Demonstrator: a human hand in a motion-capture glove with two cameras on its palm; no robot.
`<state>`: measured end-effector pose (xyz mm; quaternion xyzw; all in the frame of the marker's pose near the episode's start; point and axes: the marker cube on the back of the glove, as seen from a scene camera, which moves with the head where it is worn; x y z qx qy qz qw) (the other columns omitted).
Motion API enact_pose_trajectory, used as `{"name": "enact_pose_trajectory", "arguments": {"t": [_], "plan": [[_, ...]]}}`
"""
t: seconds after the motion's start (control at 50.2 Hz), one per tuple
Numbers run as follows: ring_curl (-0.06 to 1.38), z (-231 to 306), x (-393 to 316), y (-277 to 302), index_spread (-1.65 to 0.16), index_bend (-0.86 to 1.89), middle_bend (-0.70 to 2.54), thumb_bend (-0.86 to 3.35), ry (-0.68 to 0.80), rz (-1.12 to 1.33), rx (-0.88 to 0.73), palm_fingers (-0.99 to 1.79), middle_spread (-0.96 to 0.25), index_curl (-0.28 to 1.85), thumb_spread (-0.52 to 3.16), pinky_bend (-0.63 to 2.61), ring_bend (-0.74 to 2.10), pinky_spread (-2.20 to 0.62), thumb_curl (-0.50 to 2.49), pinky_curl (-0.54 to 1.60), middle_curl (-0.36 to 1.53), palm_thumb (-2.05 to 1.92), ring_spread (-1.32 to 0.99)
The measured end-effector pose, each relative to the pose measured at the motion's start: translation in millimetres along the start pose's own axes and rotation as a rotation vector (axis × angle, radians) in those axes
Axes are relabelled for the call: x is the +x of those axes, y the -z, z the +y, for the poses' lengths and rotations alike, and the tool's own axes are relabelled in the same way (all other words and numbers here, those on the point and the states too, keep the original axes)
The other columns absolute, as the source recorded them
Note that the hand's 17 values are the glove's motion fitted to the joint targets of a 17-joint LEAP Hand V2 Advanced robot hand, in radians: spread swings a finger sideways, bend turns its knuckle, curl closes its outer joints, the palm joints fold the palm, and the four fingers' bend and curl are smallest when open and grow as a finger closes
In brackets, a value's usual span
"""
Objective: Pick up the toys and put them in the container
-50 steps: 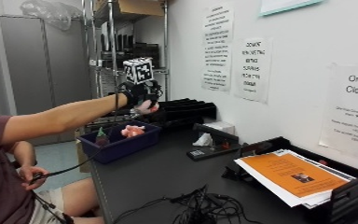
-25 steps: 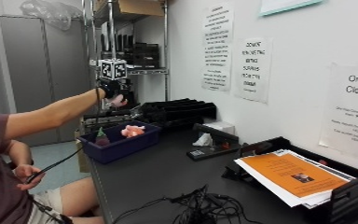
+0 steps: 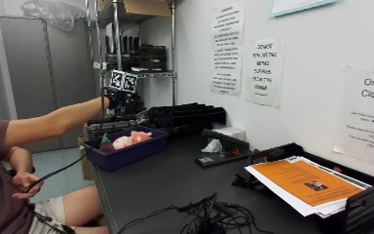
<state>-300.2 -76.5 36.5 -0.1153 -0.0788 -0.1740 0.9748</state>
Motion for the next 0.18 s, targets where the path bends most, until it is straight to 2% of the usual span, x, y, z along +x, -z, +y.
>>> {"name": "enact_pose_trajectory", "arguments": {"t": [0.08, 0.179], "plan": [[0.47, -3.7, -1.1, 4.4, -0.25, 0.05, 0.03, -0.05, 0.053, -0.066, 0.071, -0.55, -0.01, 0.55, 1.19, 1.33, 0.55, -0.03, 0.71, 0.43, 0.55, 0.19, -0.06], [0.42, -15.3, -11.7, 6.8, -0.22, 0.07, 0.04, -0.03, 0.053, -0.043, 0.061, -0.46, 0.03, 0.48, 1.25, 1.23, 0.46, 0.02, 0.63, 0.39, 0.47, 0.13, -0.01]]}}
